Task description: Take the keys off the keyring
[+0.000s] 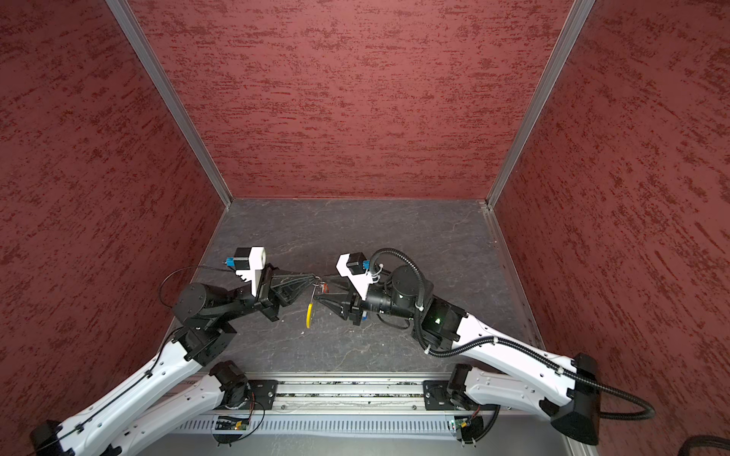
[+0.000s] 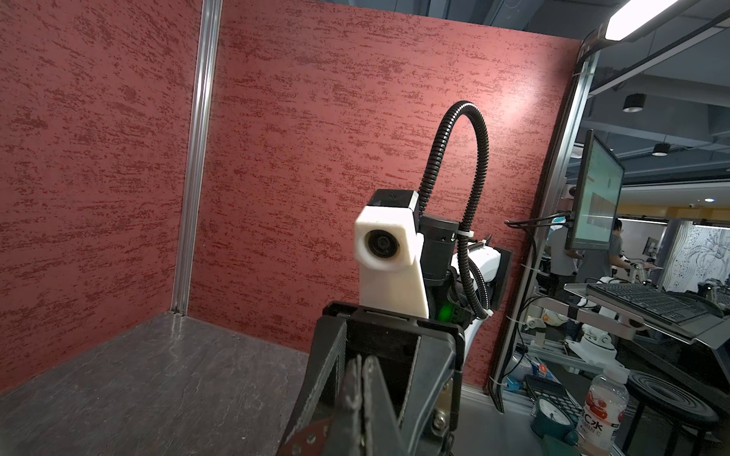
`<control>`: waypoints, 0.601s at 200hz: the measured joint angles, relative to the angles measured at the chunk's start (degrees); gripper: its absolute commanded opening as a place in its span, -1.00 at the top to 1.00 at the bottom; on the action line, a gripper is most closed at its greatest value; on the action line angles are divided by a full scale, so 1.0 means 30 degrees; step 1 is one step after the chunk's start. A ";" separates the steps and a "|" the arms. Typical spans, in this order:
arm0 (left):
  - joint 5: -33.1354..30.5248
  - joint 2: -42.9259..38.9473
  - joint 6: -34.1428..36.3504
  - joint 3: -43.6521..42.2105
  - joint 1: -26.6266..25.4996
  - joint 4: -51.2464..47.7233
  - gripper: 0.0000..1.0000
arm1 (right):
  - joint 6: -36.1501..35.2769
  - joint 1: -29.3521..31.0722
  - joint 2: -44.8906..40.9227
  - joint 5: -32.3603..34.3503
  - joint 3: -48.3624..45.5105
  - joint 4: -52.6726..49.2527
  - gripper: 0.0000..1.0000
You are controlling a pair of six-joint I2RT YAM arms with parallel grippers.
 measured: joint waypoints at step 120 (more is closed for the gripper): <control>-0.0510 -0.0219 0.0007 -0.0044 0.0000 -0.0051 1.00 | -0.0539 0.0335 -0.0554 0.1158 0.0000 -0.0546 1.00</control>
